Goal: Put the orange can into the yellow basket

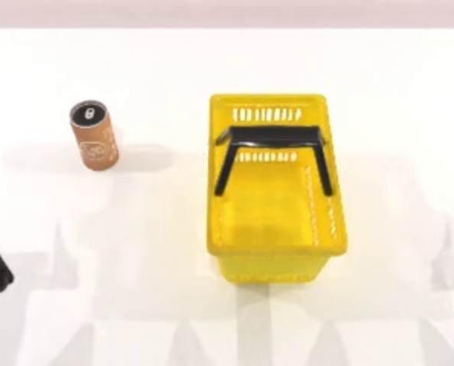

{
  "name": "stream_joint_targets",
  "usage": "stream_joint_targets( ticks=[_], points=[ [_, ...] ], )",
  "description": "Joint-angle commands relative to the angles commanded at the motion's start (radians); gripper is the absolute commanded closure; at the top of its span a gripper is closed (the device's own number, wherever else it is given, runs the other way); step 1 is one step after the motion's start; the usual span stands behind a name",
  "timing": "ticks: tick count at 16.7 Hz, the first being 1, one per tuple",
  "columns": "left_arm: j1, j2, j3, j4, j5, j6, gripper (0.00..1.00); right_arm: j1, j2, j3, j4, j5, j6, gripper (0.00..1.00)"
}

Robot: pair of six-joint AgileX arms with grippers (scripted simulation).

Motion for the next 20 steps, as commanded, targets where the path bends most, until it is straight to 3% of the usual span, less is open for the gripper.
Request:
stream_joint_targets(
  ticks=[4, 8, 13, 20],
  points=[
    [-0.004, 0.023, 0.029, -0.016, 0.002, 0.007, 0.00, 0.000, 0.000, 0.000, 0.000, 0.000, 0.000, 0.00],
    [-0.028, 0.169, 0.200, -0.117, 0.011, 0.049, 0.00, 0.000, 0.000, 0.000, 0.000, 0.000, 0.000, 0.00],
    [-0.074, 0.520, 0.559, -0.355, 0.026, 0.148, 0.00, 0.000, 0.000, 0.000, 0.000, 0.000, 0.000, 0.00],
    [-0.141, 1.221, 1.188, -0.811, 0.037, 0.338, 0.00, 0.000, 0.000, 0.000, 0.000, 0.000, 0.000, 0.00]
  ],
)
